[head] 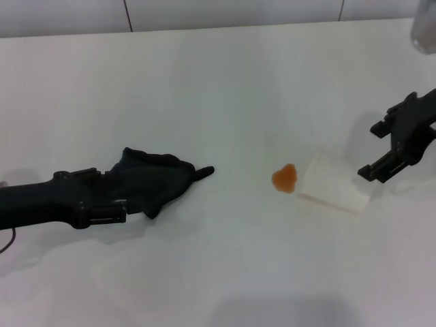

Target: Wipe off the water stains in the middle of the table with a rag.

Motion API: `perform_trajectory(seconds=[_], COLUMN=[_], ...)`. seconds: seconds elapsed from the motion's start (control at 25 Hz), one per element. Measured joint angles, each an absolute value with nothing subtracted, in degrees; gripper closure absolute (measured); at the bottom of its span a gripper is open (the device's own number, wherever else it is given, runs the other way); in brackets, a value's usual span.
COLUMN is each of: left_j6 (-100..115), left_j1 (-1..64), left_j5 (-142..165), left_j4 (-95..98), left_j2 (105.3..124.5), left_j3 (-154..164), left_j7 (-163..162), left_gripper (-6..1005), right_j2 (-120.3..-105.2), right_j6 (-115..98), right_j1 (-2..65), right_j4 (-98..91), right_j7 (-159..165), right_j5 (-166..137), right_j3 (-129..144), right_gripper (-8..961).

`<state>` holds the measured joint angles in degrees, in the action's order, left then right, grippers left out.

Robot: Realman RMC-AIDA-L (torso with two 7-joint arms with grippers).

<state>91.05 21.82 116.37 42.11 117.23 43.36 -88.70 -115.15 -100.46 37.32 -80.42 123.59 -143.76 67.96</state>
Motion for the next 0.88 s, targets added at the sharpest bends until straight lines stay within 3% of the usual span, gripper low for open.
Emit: perform_trajectory(seconds=[0.88], left_j6=[90.2], left_j1=[23.1], left_j5=[116.4], left_j4=[42.2], left_j2=[117.48], left_j3=[43.1], left_j7=[-89.5], left_gripper=[124], right_j2=[-115.49], right_j6=[-97.0], right_j1=[38.7], right_j4=[-72.0], right_j7=[126.1], right_j5=[-142.1], right_j3=[69.7], right_gripper=[105])
